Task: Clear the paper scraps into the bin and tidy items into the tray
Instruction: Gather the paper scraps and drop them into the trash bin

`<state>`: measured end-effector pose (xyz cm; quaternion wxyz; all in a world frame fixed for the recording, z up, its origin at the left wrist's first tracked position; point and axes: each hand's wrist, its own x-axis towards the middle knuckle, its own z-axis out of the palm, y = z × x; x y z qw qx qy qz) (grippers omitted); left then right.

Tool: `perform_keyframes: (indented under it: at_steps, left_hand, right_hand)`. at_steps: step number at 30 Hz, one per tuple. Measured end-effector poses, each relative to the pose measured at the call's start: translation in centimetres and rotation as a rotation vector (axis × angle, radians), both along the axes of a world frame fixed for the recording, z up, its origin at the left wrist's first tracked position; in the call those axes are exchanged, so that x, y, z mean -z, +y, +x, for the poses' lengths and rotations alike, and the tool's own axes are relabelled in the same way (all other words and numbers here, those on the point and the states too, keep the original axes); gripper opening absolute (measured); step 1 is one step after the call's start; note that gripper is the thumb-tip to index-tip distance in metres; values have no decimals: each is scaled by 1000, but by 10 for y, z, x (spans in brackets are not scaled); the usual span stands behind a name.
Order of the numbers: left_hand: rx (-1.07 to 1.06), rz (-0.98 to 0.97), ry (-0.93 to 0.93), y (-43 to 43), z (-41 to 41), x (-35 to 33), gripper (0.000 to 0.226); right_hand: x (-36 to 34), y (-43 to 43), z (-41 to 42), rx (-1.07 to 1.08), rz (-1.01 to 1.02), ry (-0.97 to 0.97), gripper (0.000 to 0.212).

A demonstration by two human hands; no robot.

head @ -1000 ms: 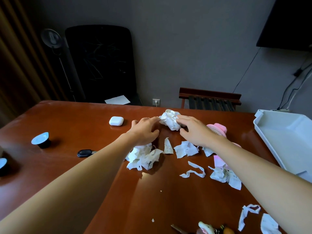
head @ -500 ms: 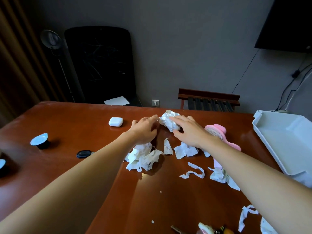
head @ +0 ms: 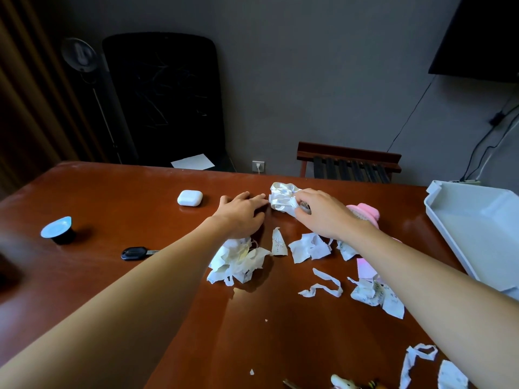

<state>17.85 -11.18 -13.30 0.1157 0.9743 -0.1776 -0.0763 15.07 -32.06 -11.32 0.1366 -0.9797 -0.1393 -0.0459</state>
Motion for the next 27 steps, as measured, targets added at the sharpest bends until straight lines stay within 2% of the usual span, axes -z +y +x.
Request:
perform_keyframes:
  at_steps: [7,11,13,17,19,22,25,27]
  left_hand:
    - [-54,-174,-65,-6,-4,-10,38]
    - [-39,-194,-128,-12,-12,-15,45]
    - [-23,-201,-174,-16,-15,-17,49]
    - [-4,-180,-202,-20,-24,-23,55]
    - [-6,-163,-219,-20,-31,-23,49]
    - [35,-142,-266,-16,-47,-20,25]
    - [50,-127,-278,-13,-62,-18,25]
    - [31,-127,-291,-11,-70,-21,28]
  right_hand:
    - [-3,1,-1,11,-21,-55,4]
    - [-5,3,-2,27,-14,-105,26]
    - [-9,4,-5,16,-25,-119,29]
    - [-19,6,-14,-40,3,-134,28]
    - [-23,8,-21,-56,89,-116,27]
    - [-23,8,-35,-51,144,-67,28]
    - [-19,4,-51,-63,140,-4,11]
    - [-17,-1,-62,-57,154,28,14]
